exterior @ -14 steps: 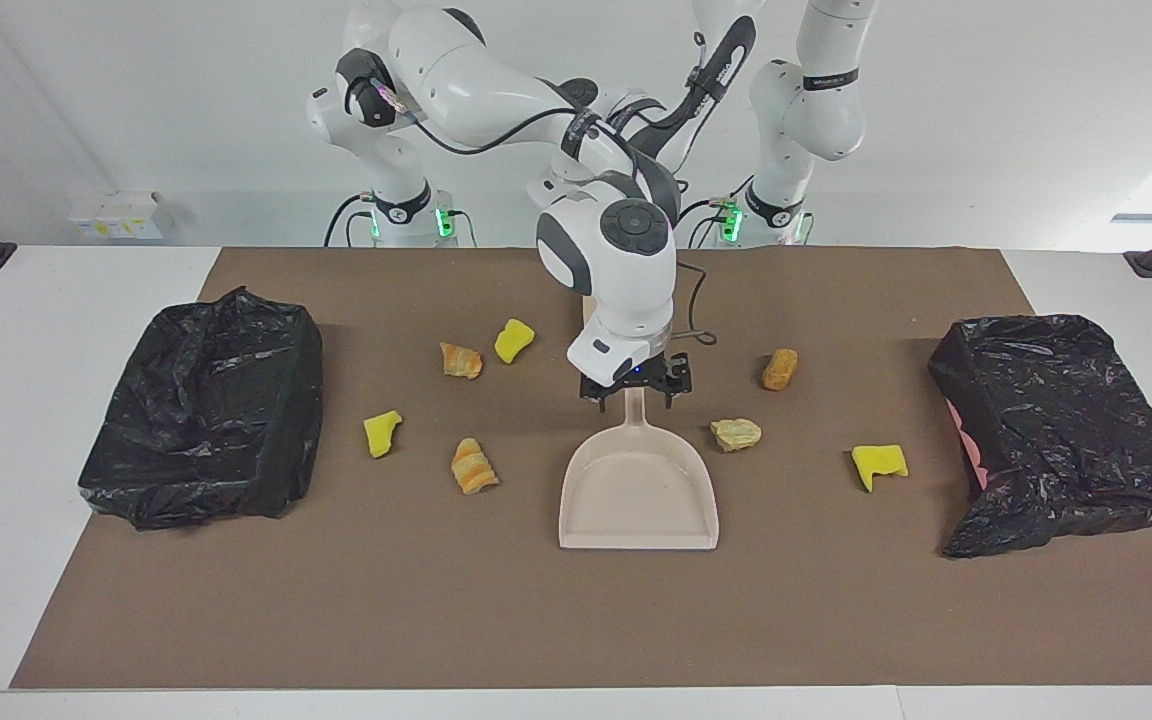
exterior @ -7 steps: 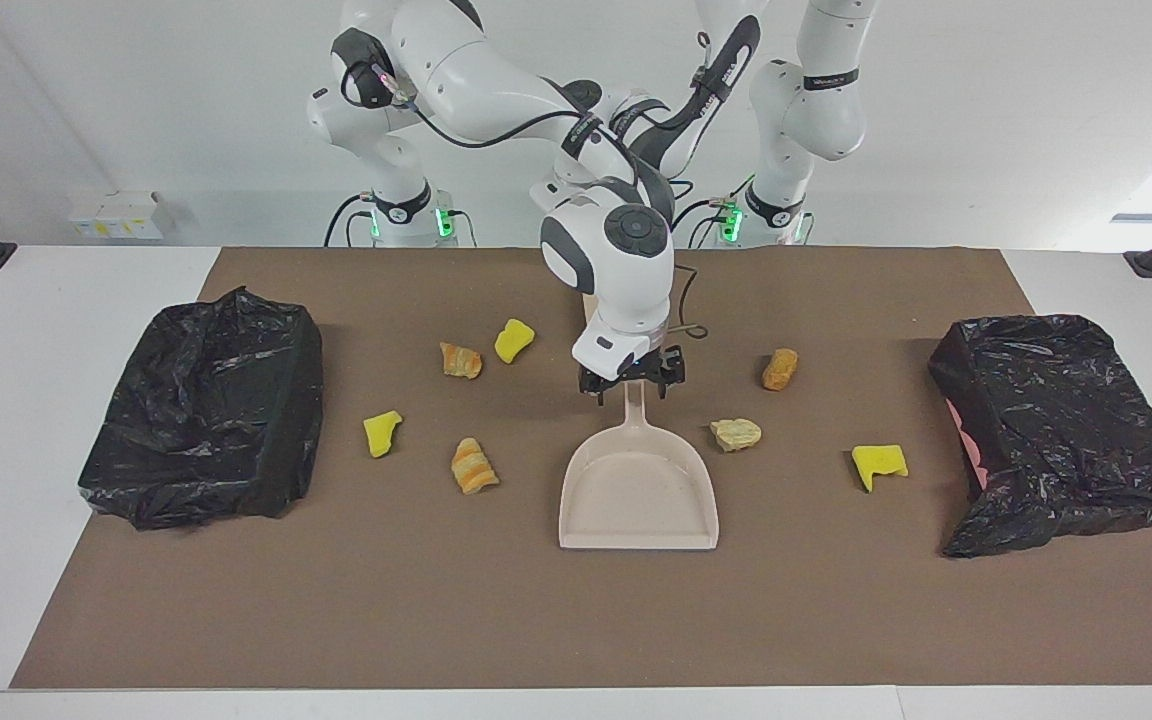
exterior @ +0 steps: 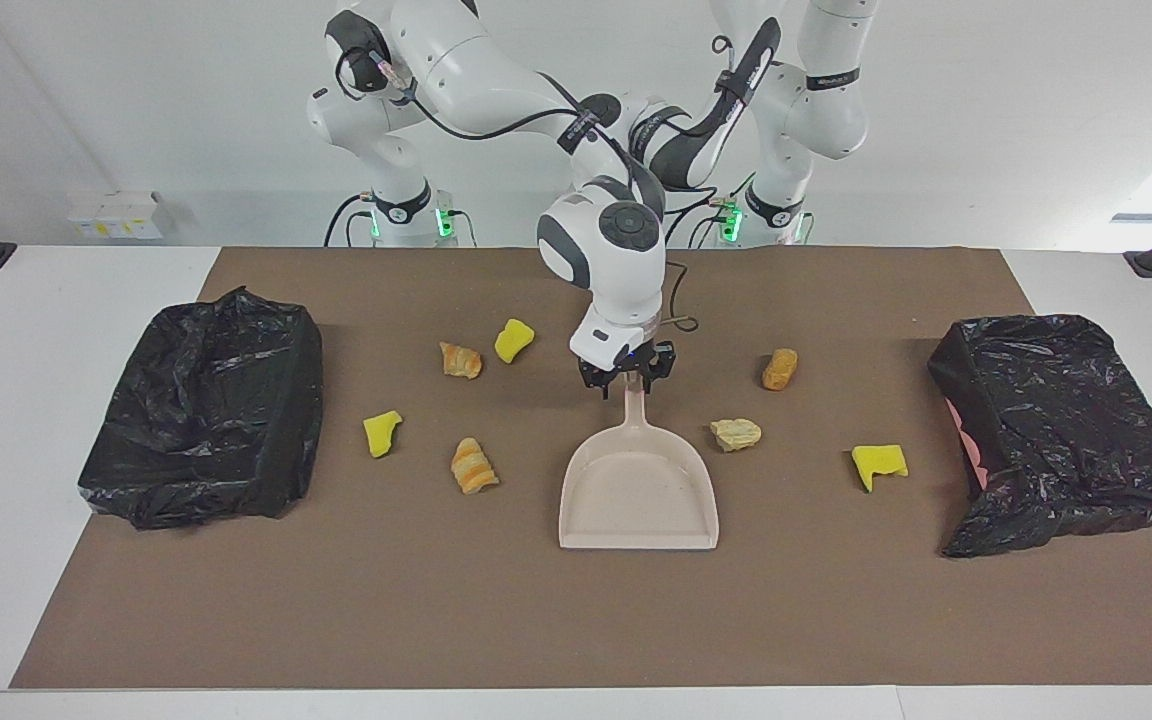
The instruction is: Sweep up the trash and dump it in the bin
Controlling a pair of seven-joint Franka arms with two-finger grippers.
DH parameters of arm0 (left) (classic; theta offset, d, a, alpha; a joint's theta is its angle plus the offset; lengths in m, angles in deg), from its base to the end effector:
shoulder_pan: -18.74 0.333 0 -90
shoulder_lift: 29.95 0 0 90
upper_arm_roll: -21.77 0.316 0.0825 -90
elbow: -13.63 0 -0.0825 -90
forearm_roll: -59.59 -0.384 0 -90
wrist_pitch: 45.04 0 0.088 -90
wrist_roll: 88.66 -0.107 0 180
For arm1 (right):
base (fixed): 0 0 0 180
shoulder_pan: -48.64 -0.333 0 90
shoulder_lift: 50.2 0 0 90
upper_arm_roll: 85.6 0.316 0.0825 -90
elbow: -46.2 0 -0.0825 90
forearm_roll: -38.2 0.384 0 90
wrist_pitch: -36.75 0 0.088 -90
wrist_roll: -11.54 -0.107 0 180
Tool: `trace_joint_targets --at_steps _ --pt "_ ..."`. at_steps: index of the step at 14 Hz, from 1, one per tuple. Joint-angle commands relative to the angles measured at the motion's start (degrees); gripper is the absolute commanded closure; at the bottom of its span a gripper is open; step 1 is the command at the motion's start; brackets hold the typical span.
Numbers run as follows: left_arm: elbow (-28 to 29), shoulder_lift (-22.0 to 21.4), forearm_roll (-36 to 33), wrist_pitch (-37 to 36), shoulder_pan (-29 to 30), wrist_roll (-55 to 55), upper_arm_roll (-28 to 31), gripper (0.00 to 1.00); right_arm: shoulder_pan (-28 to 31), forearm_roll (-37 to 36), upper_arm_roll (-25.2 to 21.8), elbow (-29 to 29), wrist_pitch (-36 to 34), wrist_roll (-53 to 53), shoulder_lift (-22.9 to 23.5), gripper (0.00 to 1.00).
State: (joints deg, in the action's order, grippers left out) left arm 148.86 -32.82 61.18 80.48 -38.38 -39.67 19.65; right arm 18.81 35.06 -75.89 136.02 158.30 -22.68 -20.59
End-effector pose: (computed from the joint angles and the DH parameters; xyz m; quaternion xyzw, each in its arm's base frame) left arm 0.2449 -0.4134 0.3382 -0.9949 0.0804 0.0430 0.0425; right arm 0.5477 0.4274 0.3506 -0.9984 -0.0484 -0.0072 0.0276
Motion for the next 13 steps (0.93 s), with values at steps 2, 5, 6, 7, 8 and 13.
trace_joint_targets --at_steps 2,5,6,7,8,13 --pt "-0.67 -1.08 0.43 -3.35 1.22 -0.39 -0.25 1.00 0.47 0.23 1.01 2.82 0.27 1.61 -2.27 1.00" --pt "-0.67 -1.25 0.43 -4.05 1.31 -0.47 -0.17 1.00 0.56 0.14 0.92 1.94 -0.43 3.01 -2.01 1.00" --pt "-0.59 -1.25 0.43 -4.32 1.31 -0.47 -0.25 1.00 0.65 -0.03 0.92 1.85 -0.44 3.10 -2.01 1.00" --pt "-0.67 -1.25 0.43 -4.32 1.31 -0.47 -0.17 1.00 0.65 -0.38 0.92 1.85 -0.44 3.10 -2.01 1.00" --pt "-0.67 -1.25 0.43 -4.32 1.31 -0.47 -0.17 1.00 0.73 -0.56 0.92 1.59 -0.52 3.19 -2.01 1.00" --pt "-0.50 -1.34 0.43 -4.32 1.31 -0.47 -0.25 1.00 3.89 -0.03 0.92 0.18 -4.30 9.77 -4.11 1.00"
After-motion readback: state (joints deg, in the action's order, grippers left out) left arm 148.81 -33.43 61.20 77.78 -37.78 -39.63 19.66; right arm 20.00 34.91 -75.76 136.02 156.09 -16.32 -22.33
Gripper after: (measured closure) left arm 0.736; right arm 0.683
